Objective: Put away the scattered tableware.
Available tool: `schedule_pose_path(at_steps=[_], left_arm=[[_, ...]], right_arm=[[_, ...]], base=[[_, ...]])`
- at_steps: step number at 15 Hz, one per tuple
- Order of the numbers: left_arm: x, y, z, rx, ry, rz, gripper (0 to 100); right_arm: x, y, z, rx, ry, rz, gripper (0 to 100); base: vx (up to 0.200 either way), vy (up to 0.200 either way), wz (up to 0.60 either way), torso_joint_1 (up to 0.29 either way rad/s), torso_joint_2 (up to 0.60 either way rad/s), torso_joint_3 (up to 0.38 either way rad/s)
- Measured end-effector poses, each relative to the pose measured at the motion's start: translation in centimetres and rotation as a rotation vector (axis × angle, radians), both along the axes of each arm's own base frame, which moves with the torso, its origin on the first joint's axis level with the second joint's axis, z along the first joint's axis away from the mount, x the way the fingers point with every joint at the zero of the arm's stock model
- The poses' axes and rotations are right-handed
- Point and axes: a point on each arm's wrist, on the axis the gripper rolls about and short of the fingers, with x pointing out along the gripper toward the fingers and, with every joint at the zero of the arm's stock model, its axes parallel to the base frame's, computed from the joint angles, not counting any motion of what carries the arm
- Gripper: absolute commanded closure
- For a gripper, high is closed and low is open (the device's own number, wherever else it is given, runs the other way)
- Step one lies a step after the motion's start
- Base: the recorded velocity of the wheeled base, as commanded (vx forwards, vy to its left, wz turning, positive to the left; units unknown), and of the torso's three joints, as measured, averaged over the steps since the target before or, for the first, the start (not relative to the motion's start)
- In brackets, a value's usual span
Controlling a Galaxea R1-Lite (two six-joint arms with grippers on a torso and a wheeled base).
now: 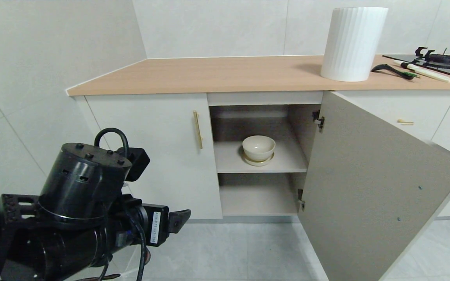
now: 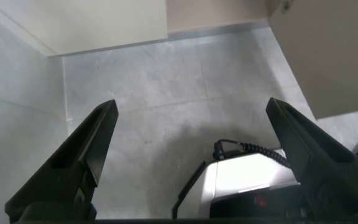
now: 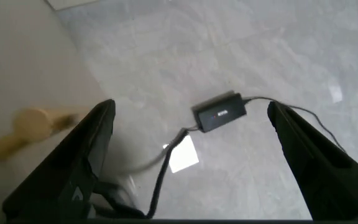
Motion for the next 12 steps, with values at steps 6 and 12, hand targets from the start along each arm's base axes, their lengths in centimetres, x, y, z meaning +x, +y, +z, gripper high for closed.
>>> schedule_pose_path(at_steps=[6, 12], left_arm=[[0.0, 0.0, 0.0, 0.000, 0.000, 0.000, 0], [0.0, 0.0, 0.0, -0.001, -0.001, -0.001, 0]], right_arm=[[0.4, 0.8, 0.1, 0.093, -0.030, 0.097, 0], [-0.5, 3.8, 0.5, 0.187, -0.059, 0.225, 0]], base=[[0.000, 0.000, 0.00, 0.000, 0.00, 0.000], [0.000, 0.000, 0.00, 0.000, 0.00, 0.000]])
